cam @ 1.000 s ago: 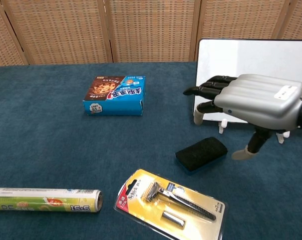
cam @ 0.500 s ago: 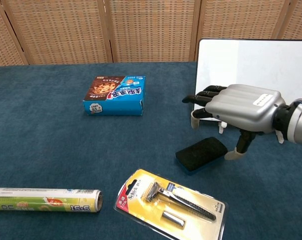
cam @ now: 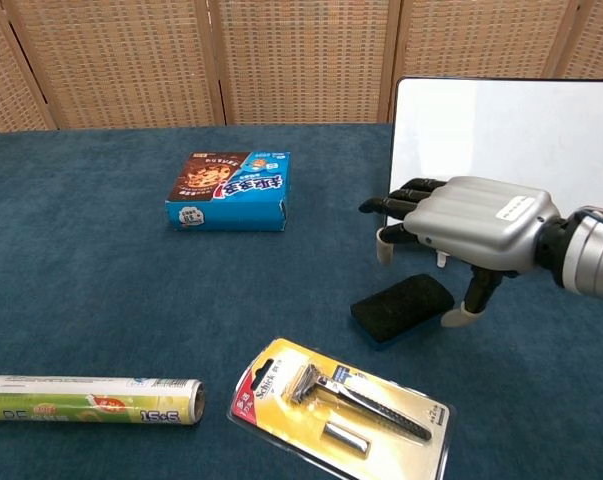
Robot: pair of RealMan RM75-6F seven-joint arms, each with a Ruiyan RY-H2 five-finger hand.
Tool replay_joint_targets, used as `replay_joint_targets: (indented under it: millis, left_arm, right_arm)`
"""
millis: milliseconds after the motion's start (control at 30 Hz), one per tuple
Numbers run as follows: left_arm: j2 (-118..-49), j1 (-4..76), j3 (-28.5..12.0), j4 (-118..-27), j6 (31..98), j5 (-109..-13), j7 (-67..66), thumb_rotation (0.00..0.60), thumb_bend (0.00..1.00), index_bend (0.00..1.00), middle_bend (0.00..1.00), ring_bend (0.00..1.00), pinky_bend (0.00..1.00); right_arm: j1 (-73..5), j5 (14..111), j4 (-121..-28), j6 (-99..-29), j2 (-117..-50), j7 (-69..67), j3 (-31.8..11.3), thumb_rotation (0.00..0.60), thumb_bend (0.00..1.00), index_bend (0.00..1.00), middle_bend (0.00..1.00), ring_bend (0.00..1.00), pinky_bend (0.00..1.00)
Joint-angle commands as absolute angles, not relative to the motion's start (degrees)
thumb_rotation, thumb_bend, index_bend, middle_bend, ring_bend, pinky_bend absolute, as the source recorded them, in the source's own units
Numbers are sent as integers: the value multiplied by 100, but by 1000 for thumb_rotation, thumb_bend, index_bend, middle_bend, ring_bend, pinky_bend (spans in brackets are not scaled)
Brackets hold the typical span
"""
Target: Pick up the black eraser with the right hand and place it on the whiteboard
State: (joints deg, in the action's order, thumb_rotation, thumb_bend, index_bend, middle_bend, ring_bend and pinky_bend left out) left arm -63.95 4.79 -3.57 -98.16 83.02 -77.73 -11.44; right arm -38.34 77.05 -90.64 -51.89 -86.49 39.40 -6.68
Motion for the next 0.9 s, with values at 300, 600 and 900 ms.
replay_joint_targets:
  millis: [300, 600, 900]
  left_arm:
    - [-6390, 485, -367, -9831, 8275, -7713, -1170, 600, 312, 0, 0, 0, 0]
    - [-6376, 482, -366, -9857, 8267, -7683, -1191, 600, 313, 0, 0, 0, 0]
    - [-6358, 483, -356, -9877, 8244, -7660, -1211, 600, 313, 0, 0, 0, 0]
  right_arm:
    - [-3925, 7519, -8809, -5171, -8822, 3863, -575, 600, 93, 298, 0, 0, 0]
    - [-4018, 7394, -8692, -5169, -8947, 3860, -553, 600, 96, 304, 0, 0, 0]
    - [-4106, 7247, -8601, -5164, -9083, 3983, -523, 600, 104, 326, 0, 0, 0]
